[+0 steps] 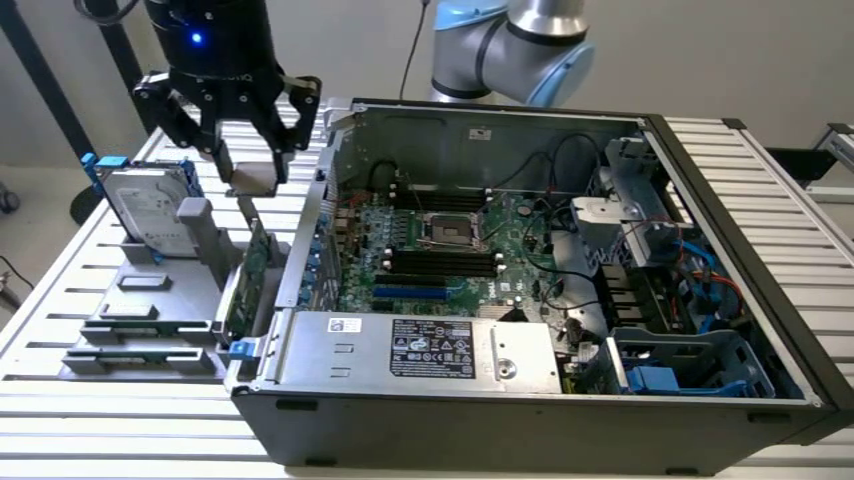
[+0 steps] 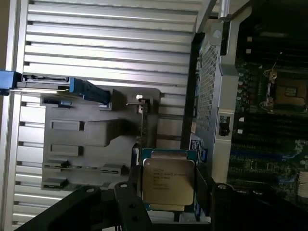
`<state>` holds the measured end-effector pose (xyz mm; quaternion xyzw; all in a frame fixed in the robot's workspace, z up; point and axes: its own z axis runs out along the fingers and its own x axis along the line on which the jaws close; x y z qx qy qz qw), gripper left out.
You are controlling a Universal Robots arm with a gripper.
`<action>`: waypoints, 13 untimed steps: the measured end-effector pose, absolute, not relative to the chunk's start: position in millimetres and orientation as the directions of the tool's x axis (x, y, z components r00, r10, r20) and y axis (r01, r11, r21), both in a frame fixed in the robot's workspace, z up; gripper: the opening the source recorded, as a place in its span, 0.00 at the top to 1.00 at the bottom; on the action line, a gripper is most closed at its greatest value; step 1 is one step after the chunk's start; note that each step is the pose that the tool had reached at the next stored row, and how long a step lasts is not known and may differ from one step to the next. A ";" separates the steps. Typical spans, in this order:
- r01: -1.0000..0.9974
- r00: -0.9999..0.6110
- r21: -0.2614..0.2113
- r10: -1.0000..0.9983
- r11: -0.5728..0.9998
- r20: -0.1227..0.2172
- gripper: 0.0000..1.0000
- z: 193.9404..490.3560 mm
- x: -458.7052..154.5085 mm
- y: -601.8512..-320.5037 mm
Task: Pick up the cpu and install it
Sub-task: 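Pick up the cpu and move it towards the insertion slot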
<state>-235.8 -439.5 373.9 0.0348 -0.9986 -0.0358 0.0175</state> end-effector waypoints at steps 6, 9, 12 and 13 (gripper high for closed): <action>-0.070 -0.997 0.077 -0.072 0.995 0.033 0.45 373.8 -208.4 -439.5; -0.070 -0.997 0.082 -0.073 0.994 0.032 0.45 373.9 -194.9 -439.5; -0.070 -0.997 0.088 -0.073 0.994 0.032 0.45 373.9 -181.3 -439.5; -0.070 -0.997 0.090 -0.073 0.994 0.032 0.45 373.9 -176.8 -439.5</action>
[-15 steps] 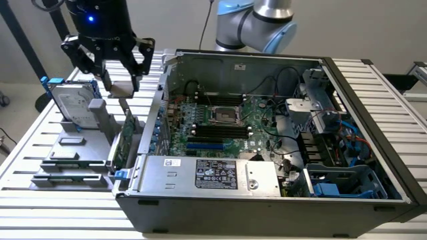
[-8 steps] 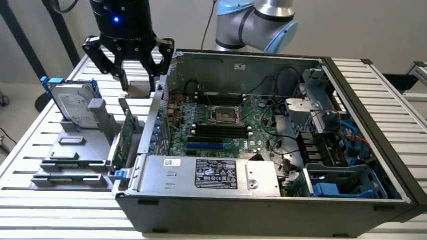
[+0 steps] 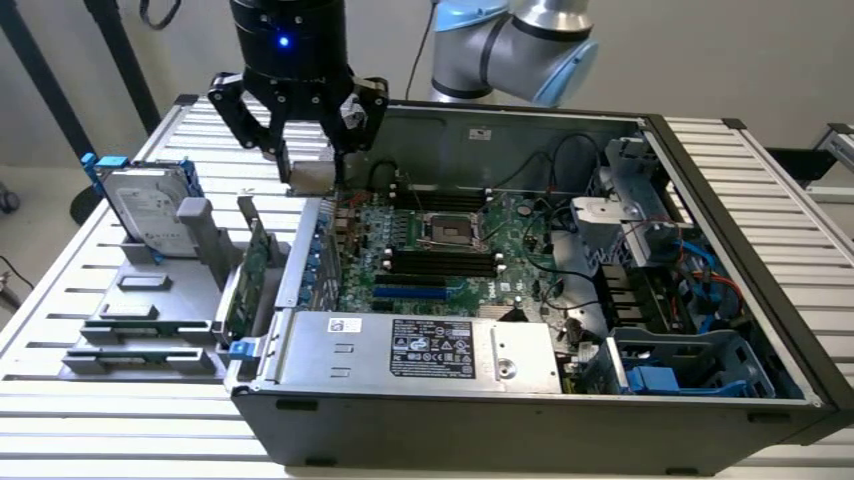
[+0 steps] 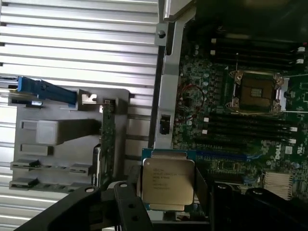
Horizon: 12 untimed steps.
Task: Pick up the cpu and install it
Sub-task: 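Pick up the cpu and move it towards the insertion slot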
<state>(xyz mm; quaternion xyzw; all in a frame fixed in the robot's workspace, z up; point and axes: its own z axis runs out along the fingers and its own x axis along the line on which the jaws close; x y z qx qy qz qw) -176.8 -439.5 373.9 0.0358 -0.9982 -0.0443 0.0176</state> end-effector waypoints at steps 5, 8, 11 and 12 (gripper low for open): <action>-0.070 -0.997 0.091 -0.073 0.993 0.032 0.45 373.7 -154.0 -438.8; -0.070 -0.997 0.092 -0.073 0.993 0.032 0.45 372.3 -140.5 -434.9; -0.070 -0.997 0.091 -0.073 0.993 0.032 0.45 368.9 -131.6 -424.1; -0.070 -0.997 0.091 -0.073 0.993 0.032 0.45 367.6 -129.5 -419.9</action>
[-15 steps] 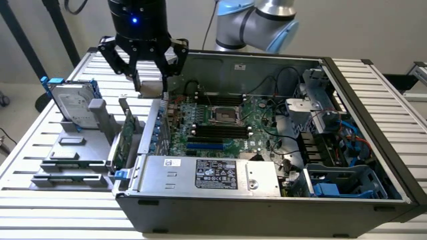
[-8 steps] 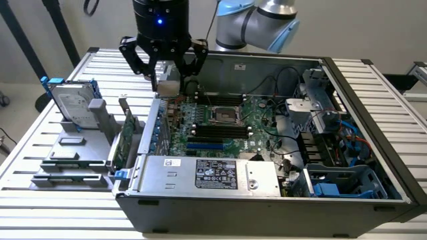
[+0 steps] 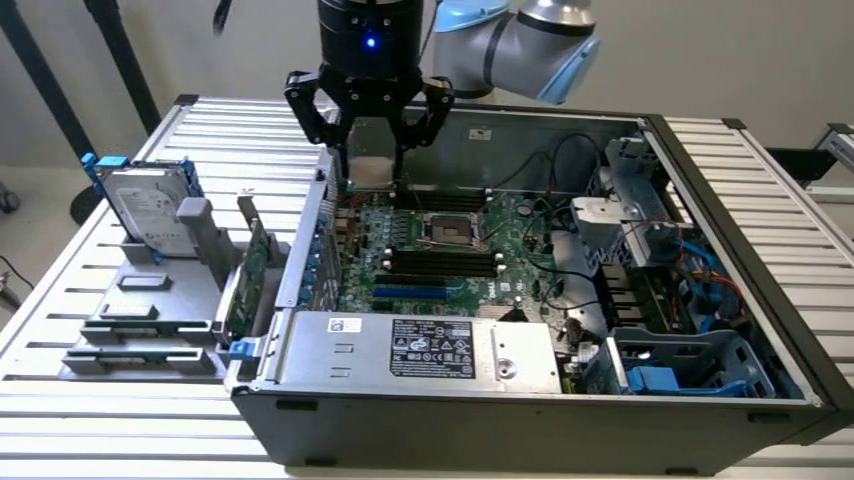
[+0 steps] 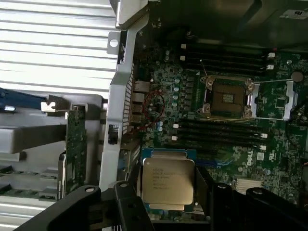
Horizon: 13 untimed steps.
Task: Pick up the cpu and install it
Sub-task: 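Pick up the cpu and move it towards the insertion slot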
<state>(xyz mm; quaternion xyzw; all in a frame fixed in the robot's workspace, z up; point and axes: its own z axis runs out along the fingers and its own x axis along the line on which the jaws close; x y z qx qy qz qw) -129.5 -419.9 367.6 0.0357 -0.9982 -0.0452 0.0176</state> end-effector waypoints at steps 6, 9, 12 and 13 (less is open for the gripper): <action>-0.070 -0.997 0.091 -0.073 0.993 0.032 0.45 357.8 -119.2 -393.6; -0.070 -0.997 0.091 -0.073 0.993 0.032 0.45 352.2 -113.1 -381.0; -0.070 -0.997 0.091 -0.073 0.993 0.032 0.45 346.8 -105.4 -370.0; -0.070 -0.997 0.091 -0.073 0.993 0.032 0.45 345.0 -102.2 -366.6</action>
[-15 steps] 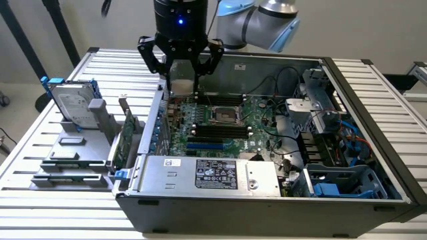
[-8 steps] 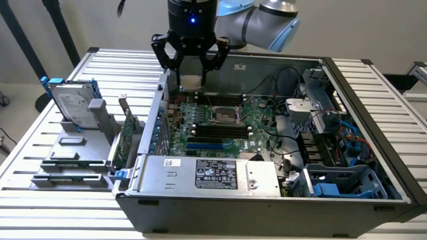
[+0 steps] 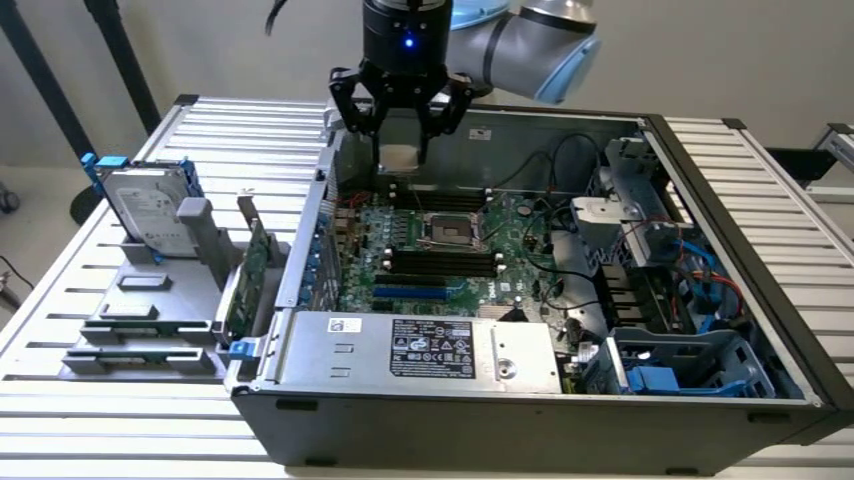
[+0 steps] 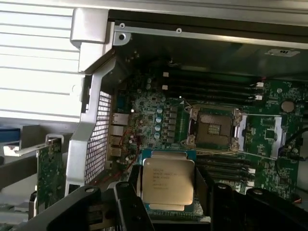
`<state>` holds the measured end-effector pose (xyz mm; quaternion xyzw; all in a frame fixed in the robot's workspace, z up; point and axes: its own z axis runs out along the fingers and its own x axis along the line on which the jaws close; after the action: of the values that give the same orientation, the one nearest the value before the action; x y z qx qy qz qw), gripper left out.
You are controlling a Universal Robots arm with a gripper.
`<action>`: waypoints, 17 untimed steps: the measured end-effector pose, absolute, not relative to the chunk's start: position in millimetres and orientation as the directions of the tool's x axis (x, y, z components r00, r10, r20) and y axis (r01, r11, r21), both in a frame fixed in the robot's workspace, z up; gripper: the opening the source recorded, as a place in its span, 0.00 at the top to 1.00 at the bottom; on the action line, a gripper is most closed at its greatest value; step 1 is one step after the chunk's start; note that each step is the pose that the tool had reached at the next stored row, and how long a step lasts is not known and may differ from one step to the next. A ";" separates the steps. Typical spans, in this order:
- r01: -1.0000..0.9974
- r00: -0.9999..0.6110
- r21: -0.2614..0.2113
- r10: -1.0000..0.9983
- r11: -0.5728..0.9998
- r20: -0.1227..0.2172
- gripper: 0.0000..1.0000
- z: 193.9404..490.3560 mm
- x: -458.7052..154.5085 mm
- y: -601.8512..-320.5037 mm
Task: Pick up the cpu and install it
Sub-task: 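Pick up the cpu and move it towards the insertion slot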
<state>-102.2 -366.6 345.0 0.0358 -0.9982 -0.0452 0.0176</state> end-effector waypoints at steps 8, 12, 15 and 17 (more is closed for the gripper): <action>-0.070 -0.997 0.092 -0.073 0.993 0.032 0.45 330.5 -67.0 -351.6; -0.070 -0.997 0.092 -0.073 0.993 0.032 0.45 323.1 -48.7 -350.1; -0.068 -0.997 0.091 -0.071 0.993 0.032 0.45 317.6 -36.2 -350.1; -0.065 -0.997 0.091 -0.069 0.994 0.032 0.45 314.0 -35.0 -349.9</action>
<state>-35.0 -349.9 314.0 0.0336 -0.9983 -0.0452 0.0175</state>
